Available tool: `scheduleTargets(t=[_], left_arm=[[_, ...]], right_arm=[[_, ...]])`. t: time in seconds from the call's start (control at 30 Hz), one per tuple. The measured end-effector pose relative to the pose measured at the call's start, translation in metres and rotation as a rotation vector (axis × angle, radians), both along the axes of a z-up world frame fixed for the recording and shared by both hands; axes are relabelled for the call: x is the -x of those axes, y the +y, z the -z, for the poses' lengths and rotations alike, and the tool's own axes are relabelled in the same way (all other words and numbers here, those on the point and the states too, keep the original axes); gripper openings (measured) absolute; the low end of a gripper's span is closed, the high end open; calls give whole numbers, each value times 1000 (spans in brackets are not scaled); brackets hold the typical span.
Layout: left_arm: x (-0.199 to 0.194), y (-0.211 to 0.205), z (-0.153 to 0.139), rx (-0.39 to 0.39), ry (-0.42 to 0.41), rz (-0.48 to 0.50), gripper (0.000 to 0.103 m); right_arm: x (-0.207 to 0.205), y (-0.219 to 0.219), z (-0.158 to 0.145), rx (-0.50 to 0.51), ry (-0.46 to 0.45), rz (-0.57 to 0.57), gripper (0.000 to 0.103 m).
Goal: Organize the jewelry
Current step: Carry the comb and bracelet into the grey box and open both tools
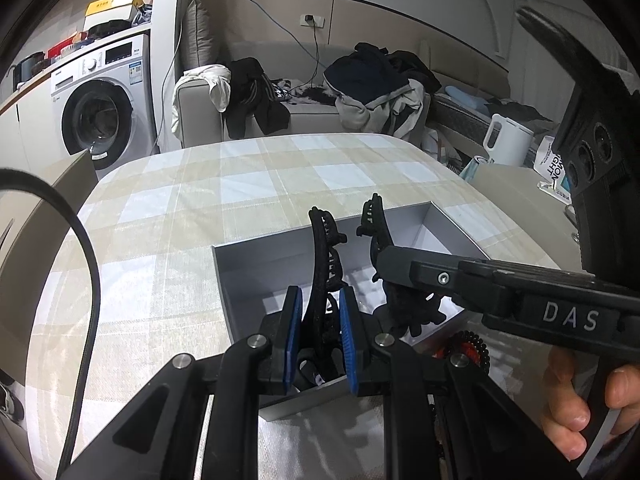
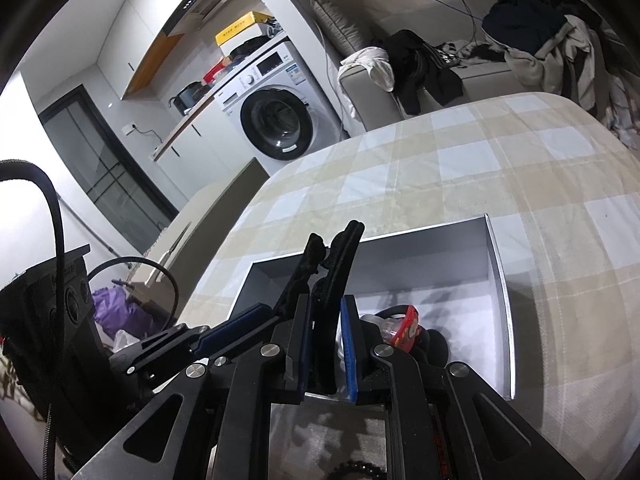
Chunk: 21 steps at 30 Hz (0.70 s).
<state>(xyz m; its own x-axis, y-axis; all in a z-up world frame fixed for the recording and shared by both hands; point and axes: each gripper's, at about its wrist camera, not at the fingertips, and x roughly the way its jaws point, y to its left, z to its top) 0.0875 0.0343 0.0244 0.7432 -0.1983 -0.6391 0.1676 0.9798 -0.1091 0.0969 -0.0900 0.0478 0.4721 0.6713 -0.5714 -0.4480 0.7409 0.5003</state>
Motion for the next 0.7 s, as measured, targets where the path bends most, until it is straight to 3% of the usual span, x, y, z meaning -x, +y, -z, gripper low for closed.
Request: scheduleTargets(t=[0.13, 0.27, 0.33, 0.43, 0.47, 0.53, 0.6, 0.7], left_arm=[[1, 0, 1, 7, 5, 1, 13], [2, 0, 2, 12, 10, 3, 13], [3, 0, 2, 15, 12, 1, 13], [3, 0, 1, 20, 16, 8, 14], [4, 0, 0, 18, 14, 10, 16], [7, 0, -1, 24, 10, 13, 25], [13, 3, -4, 29, -8, -11, 57], [24, 6, -11, 62, -33, -12, 77]], right_arm=[[0, -2, -1, -5, -6, -8, 15], [1, -8, -3, 6, -20, -1, 28], [2, -14, -5, 8, -21, 5, 29], [8, -25, -8, 9, -35, -3, 44], [10, -28, -10, 3, -38, -6, 53], [17, -38, -13, -6, -59, -11, 68], [26, -46, -17, -5, -98, -4, 83], [39, -57, -21, 19, -146, 1, 103]])
